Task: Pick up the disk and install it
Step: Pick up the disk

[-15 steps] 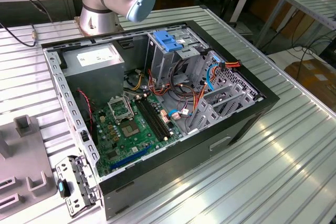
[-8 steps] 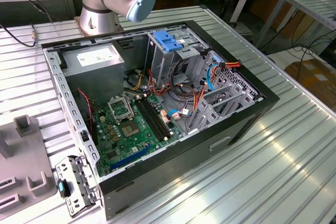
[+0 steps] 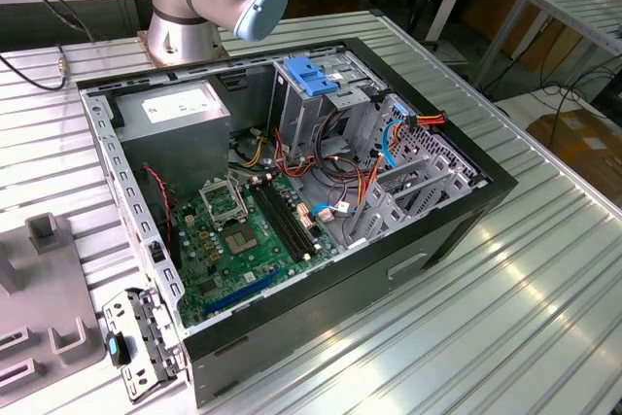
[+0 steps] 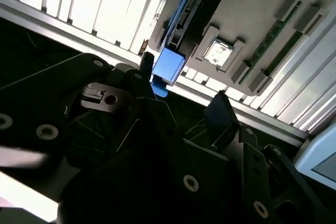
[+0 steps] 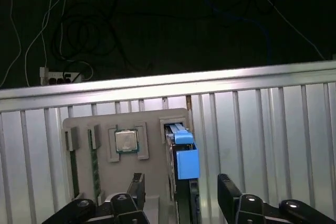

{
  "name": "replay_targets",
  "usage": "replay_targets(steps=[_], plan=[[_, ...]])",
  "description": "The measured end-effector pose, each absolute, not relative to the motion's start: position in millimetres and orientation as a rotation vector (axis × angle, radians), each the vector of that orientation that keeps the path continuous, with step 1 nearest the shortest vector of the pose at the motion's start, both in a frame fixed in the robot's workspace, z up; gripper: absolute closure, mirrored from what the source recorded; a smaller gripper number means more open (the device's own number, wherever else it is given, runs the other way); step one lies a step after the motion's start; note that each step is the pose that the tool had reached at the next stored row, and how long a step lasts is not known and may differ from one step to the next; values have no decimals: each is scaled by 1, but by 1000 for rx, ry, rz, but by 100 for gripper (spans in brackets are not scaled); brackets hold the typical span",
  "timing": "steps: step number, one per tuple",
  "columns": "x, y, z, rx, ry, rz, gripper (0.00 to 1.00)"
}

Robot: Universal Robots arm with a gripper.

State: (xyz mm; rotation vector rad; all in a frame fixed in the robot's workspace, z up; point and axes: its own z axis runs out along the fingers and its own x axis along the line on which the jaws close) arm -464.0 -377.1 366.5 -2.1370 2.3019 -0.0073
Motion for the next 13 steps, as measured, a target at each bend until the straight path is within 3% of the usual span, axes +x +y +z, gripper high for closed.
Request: replay_targets(steps=[13], plan=[[-465, -377, 334, -2144, 2297, 1, 34]])
